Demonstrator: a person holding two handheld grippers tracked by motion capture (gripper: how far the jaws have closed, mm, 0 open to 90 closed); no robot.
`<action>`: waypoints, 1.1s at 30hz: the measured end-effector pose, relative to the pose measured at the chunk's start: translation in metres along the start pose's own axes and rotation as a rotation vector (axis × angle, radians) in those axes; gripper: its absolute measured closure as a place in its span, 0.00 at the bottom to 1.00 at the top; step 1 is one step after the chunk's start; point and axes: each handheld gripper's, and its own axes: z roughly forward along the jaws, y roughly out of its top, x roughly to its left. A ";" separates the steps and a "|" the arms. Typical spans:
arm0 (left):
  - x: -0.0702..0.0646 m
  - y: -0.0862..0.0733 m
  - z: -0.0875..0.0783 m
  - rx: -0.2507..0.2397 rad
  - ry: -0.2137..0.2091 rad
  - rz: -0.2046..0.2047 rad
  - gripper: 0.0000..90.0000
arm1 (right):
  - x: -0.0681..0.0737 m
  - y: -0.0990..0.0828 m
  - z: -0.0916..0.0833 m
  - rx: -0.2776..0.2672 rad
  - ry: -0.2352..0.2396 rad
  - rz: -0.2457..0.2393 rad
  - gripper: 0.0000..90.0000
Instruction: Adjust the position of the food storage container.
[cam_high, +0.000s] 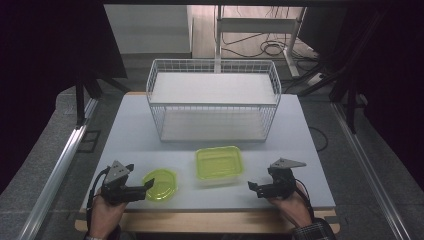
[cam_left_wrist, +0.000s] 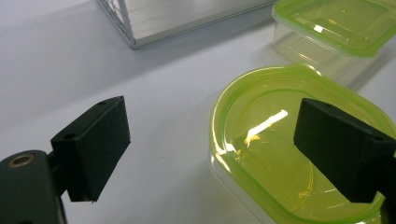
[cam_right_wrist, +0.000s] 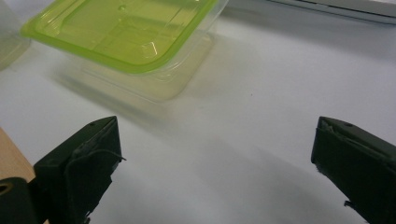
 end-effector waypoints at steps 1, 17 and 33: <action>0.000 0.000 0.000 0.000 0.000 0.000 0.12 | 0.000 0.000 0.000 -0.002 0.000 0.002 0.02; -0.013 0.013 -0.004 0.029 -0.025 -0.036 0.09 | 0.008 0.003 0.001 0.011 -0.007 0.017 0.09; -0.063 0.028 -0.001 0.048 -0.155 0.116 0.68 | 0.007 0.004 0.001 0.005 -0.019 0.020 0.12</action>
